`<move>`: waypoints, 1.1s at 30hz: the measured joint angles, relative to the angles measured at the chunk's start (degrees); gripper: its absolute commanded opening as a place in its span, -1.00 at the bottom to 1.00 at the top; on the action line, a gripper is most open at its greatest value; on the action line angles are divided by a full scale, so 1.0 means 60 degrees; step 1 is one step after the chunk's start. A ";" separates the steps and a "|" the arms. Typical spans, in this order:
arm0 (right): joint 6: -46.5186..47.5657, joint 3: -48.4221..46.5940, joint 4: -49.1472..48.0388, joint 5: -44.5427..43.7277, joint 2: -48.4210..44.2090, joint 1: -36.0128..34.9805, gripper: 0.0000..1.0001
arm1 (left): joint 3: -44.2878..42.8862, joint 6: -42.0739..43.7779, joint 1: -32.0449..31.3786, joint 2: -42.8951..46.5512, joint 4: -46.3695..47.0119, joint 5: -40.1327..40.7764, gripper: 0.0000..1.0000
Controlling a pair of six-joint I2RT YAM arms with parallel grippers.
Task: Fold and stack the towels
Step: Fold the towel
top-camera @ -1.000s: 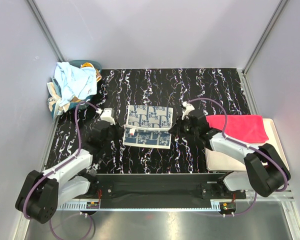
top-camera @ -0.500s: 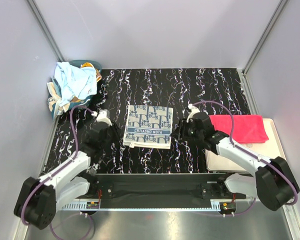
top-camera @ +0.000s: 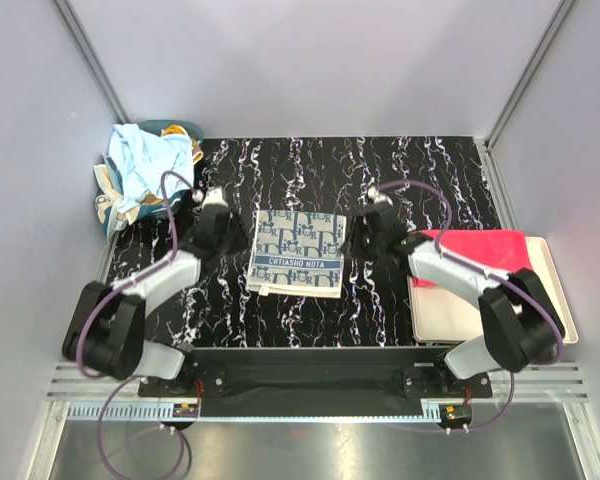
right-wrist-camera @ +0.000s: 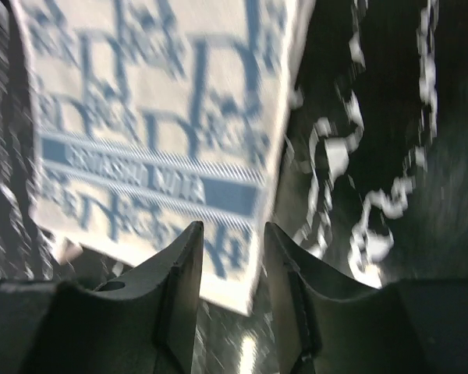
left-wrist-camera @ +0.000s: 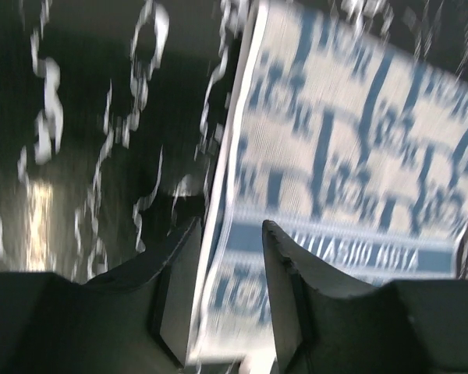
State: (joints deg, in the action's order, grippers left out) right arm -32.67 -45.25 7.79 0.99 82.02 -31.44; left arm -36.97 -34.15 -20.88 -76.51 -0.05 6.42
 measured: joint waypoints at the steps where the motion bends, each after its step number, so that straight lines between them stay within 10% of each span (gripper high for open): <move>1: 0.0022 -0.0397 0.0062 -0.0120 0.0211 0.0015 -0.13 | -0.0412 0.0080 0.0178 -0.0353 0.0102 -0.0073 -0.15; 14: -0.0248 -0.5009 -0.0197 0.0903 0.4258 0.1257 -0.37 | -0.4087 0.0761 0.1158 -0.4444 0.1093 -0.2288 -0.22; 33: -0.0776 -0.5144 -0.0590 0.2047 0.6109 0.2382 -0.42 | -0.6094 0.0889 0.1472 -0.6885 0.0310 -0.2594 -0.25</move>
State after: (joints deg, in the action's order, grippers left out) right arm -37.32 -76.12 4.25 13.28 118.67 -17.15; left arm -73.54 -28.82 -12.05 -117.82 1.80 -9.15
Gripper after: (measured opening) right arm 0.285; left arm 0.359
